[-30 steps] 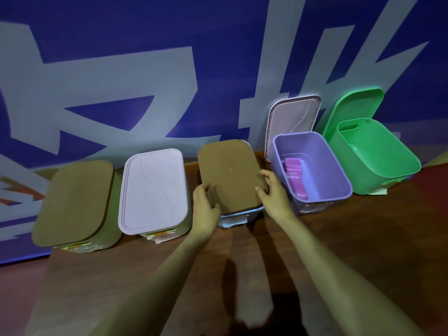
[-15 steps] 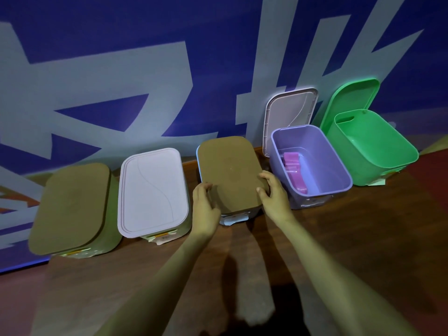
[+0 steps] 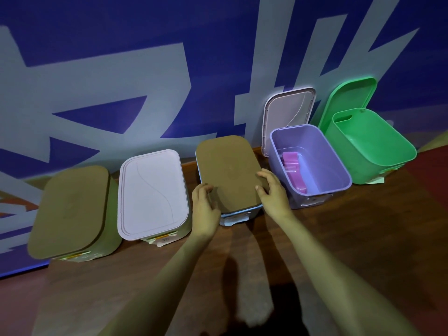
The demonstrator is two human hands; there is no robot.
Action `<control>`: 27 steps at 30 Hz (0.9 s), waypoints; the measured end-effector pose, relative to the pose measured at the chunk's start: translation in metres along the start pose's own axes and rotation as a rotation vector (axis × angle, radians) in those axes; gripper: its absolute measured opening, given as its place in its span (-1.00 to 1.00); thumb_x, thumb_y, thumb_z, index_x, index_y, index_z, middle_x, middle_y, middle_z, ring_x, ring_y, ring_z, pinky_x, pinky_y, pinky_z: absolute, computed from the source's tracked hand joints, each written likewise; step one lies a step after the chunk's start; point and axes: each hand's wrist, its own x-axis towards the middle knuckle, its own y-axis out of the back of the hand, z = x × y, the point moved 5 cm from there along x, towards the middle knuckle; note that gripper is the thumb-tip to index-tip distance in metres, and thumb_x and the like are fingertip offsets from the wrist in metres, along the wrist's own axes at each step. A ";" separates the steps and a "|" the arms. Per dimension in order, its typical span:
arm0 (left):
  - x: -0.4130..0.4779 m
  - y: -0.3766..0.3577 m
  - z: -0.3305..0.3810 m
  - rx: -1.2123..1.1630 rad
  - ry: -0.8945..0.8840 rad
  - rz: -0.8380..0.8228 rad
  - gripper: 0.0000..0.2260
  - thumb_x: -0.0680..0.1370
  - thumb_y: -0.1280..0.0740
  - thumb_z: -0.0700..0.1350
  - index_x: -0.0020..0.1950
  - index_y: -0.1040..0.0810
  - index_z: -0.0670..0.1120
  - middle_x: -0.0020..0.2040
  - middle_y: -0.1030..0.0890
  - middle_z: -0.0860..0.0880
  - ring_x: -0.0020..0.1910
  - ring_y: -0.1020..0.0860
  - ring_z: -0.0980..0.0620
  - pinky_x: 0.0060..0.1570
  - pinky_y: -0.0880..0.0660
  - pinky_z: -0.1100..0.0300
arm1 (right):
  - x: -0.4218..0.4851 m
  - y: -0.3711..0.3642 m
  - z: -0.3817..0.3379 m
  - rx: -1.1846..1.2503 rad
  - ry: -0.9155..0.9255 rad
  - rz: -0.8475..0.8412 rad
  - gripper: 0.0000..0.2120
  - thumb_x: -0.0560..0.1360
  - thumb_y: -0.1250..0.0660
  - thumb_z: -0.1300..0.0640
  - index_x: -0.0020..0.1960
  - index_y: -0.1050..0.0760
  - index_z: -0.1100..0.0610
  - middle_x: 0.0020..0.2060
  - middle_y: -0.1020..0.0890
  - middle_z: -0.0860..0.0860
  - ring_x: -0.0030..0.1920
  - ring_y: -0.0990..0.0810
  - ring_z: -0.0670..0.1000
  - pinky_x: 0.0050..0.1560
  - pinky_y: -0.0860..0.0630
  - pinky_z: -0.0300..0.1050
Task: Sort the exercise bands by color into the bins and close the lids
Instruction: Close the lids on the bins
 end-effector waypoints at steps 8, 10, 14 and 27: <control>0.012 -0.001 0.001 0.090 -0.007 -0.055 -0.61 0.56 -0.21 -0.26 0.39 -0.30 -0.18 0.46 -0.16 -0.13 0.41 -0.23 -0.06 0.35 -0.13 0.27 | 0.005 0.000 -0.003 -0.013 -0.054 -0.019 -0.60 0.51 -0.29 0.29 0.34 -0.38 0.18 0.37 -0.38 0.05 0.38 -0.33 0.02 0.19 -0.16 -0.45; 0.021 -0.003 0.001 0.071 0.031 -0.076 -0.58 0.56 -0.23 -0.22 0.42 -0.26 -0.18 0.47 -0.12 -0.15 0.42 -0.21 -0.09 0.36 -0.13 0.23 | 0.009 -0.001 -0.003 -0.026 -0.076 -0.032 -0.56 0.52 -0.29 0.24 0.38 -0.33 0.15 0.39 -0.36 0.04 0.39 -0.32 0.04 0.26 -0.22 -0.29; 0.029 -0.010 -0.003 -0.018 0.120 -0.109 -0.55 0.55 -0.24 -0.25 0.42 -0.22 -0.22 0.42 -0.23 -0.18 0.37 -0.28 -0.13 0.32 -0.24 0.13 | 0.012 -0.004 -0.002 -0.043 -0.137 -0.073 -0.54 0.53 -0.28 0.21 0.41 -0.30 0.12 0.41 -0.35 0.02 0.39 -0.32 0.04 0.30 -0.26 -0.19; 0.023 -0.014 -0.014 -0.068 0.081 -0.087 -0.50 0.53 -0.21 -0.34 0.46 -0.17 -0.23 0.43 -0.24 -0.18 0.40 -0.26 -0.10 0.41 -0.19 0.12 | 0.010 -0.005 -0.002 -0.087 -0.113 -0.095 -0.56 0.53 -0.30 0.19 0.39 -0.35 0.15 0.44 -0.28 0.01 0.41 -0.28 0.00 0.28 -0.17 -0.31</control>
